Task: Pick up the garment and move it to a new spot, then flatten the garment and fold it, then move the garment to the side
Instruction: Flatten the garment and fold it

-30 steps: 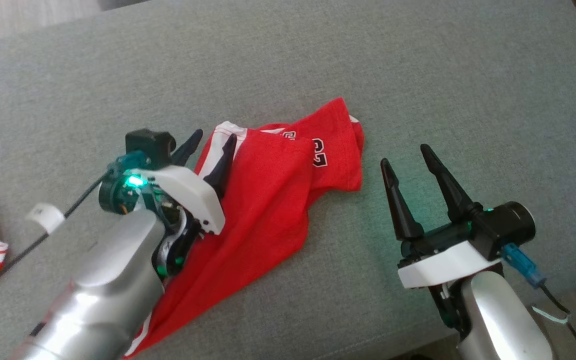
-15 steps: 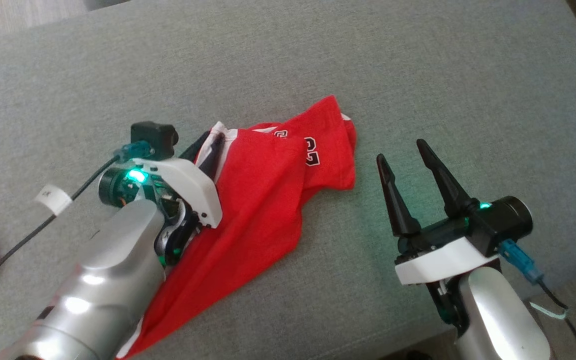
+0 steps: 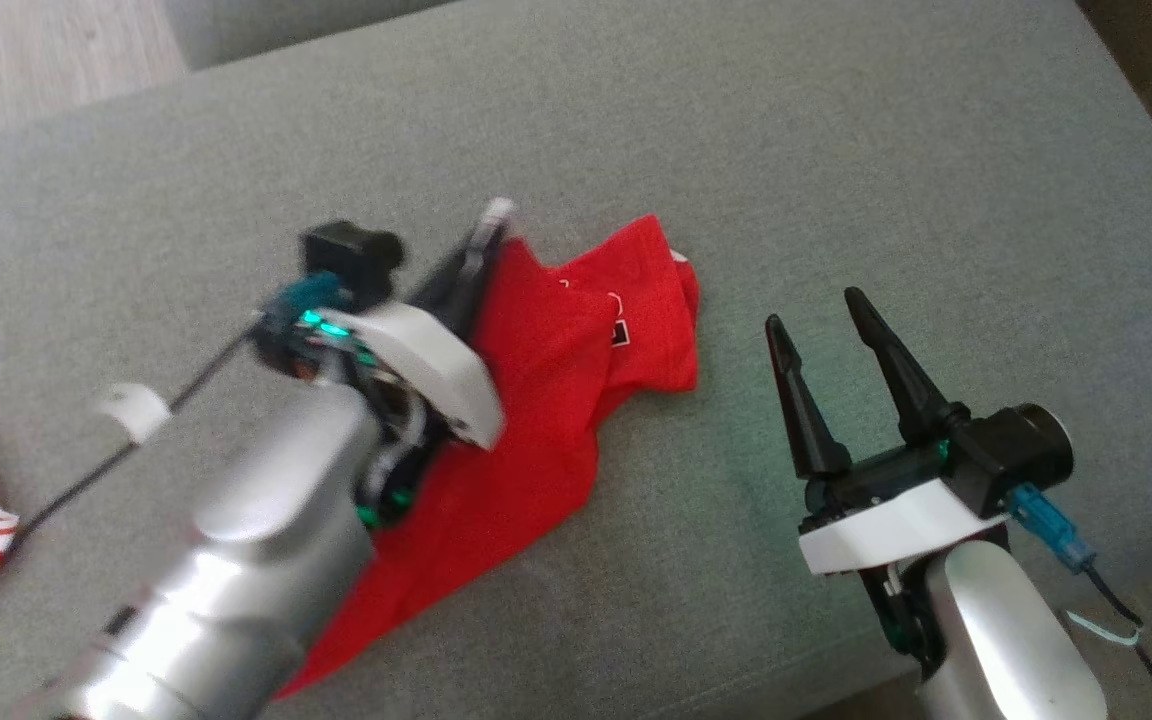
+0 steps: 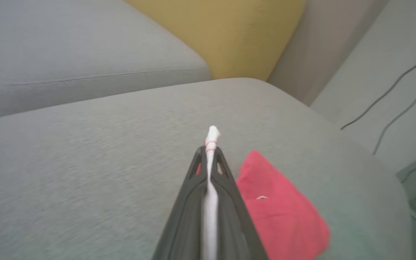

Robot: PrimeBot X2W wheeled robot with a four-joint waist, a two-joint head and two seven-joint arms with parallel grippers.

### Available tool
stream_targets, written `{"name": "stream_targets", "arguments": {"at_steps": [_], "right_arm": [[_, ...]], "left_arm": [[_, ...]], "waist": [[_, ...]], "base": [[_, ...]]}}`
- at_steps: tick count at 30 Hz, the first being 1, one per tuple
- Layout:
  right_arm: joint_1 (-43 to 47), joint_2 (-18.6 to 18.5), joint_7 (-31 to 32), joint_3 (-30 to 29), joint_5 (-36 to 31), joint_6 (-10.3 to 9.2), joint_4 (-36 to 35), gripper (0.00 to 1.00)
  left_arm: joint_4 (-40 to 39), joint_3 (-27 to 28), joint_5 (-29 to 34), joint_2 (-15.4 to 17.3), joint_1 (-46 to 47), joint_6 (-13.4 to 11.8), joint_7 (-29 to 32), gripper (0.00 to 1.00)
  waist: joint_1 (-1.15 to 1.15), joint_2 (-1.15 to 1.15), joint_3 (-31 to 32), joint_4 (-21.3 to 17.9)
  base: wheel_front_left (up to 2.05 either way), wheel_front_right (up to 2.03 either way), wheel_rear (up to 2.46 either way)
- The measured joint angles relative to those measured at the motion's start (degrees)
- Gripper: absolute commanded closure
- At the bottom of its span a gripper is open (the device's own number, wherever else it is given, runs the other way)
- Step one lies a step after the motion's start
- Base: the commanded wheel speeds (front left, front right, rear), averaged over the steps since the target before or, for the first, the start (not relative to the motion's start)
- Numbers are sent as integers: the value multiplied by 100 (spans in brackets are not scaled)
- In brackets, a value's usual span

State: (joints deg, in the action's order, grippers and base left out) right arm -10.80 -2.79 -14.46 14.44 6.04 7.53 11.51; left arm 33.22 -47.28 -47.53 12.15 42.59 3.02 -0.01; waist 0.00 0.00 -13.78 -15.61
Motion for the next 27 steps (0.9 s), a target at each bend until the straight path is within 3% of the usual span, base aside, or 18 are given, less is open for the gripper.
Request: {"name": "stream_targets", "arguments": {"at_steps": [3, 8, 12, 15, 16, 17, 18, 19, 24, 27], "right_arm": [[38, 0, 0, -29, 22, 0, 1, 0], [213, 0, 0, 25, 91, 0, 13, 0], [218, 0, 0, 51, 175, 0, 13, 0], [218, 0, 0, 38, 198, 0, 13, 0], [218, 0, 0, 31, 198, 0, 13, 0], [218, 0, 0, 20, 200, 0, 13, 0], [218, 0, 0, 16, 205, 0, 13, 0], [218, 0, 0, 16, 205, 0, 14, 0], [221, 0, 0, -14, 205, 0, 18, 0], [225, 0, 0, -51, 197, 0, 19, 0]], "left_arm": [[-853, -267, 4, -11, -287, -16, 224, 100], [-1980, -817, 66, 4, -1067, -310, 691, 100], [-2382, -1154, 123, 27, -1393, -508, 967, 100], [-2372, -1316, 141, 12, -1534, -511, 1004, 100], [-2313, -1336, 135, -26, -1588, -519, 956, 64], [-2215, -1359, 135, -81, -1641, -553, 907, 47], [-2107, -1400, 138, -130, -1679, -553, 892, 43], [-1994, -1424, 143, -187, -1716, -552, 846, 3], [-1785, -1446, 156, -442, -1747, -394, 445, 0], [-1844, -1325, 154, -398, -1767, -380, 141, 0]], "waist": [[0, 0, 146, 0], [0, 0, 277, -95], [0, 0, 283, -227], [0, 0, 269, -310], [0, 0, 264, -327], [0, 0, 261, -341], [0, 0, 259, -353], [0, 0, 259, -362], [0, 0, 309, -348], [0, 0, 385, -286]], "base": [[0, 0, 0], [0, 0, 0], [0, 0, 0], [0, 0, 0], [0, 0, 0], [0, 0, 0], [0, 0, 0], [0, 0, 0], [0, 0, 0], [0, 0, 0]]}}
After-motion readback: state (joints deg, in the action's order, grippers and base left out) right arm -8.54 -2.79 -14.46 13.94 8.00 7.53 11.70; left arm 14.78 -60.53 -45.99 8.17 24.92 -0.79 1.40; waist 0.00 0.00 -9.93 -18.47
